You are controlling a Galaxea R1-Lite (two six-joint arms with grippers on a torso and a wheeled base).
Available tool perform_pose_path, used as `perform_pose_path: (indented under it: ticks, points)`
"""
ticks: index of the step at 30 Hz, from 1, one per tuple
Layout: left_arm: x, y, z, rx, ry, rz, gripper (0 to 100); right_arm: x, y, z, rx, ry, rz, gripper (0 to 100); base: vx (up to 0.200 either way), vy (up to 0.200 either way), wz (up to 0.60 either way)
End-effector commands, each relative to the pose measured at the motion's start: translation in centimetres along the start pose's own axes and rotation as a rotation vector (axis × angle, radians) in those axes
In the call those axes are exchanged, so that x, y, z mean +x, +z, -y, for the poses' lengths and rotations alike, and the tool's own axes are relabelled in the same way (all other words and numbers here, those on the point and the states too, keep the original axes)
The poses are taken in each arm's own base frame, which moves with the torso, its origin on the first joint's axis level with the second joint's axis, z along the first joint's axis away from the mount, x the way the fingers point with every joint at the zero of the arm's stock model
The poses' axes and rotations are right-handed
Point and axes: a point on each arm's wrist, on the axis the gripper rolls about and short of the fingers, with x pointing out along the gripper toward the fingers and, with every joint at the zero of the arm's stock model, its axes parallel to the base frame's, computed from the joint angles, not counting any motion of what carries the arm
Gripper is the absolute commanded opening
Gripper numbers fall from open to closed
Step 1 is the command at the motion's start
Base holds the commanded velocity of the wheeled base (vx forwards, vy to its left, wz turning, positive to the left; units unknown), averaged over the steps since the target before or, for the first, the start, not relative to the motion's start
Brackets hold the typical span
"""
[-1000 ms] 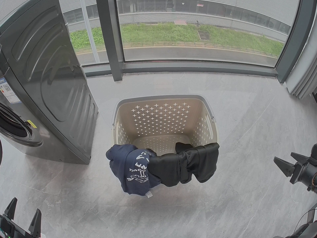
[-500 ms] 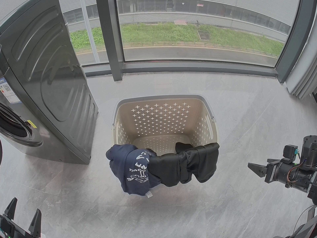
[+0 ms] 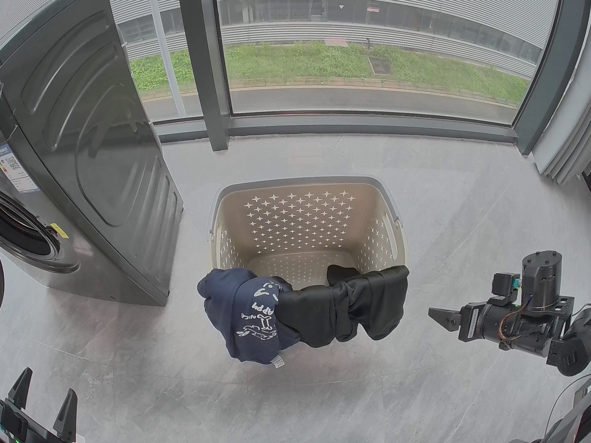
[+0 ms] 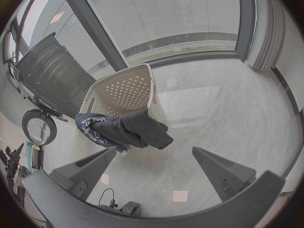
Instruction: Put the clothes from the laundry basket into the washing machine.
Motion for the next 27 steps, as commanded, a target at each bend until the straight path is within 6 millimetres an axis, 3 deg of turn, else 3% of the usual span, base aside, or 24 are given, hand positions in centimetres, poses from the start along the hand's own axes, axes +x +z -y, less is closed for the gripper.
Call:
perform_pose_path:
  ticks: [1, 12, 27]
  points:
    - [0.1, -0.4, 0.0, 0.000, 0.001, -0.014, 100, 1.9, -0.6, -0.8, -0.021, 0.016, -0.039, 100, 0.000, 0.000, 0.00]
    - [0.1, -0.4, 0.0, -0.002, 0.002, -0.013, 100, 6.2, -2.5, -2.8, -0.062, 0.045, 0.000, 100, 0.000, 0.000, 0.00]
    - [0.1, -0.4, 0.0, -0.003, 0.002, -0.013, 100, 11.5, -3.7, -3.3, -0.071, 0.032, -0.046, 100, 0.000, 0.000, 0.00]
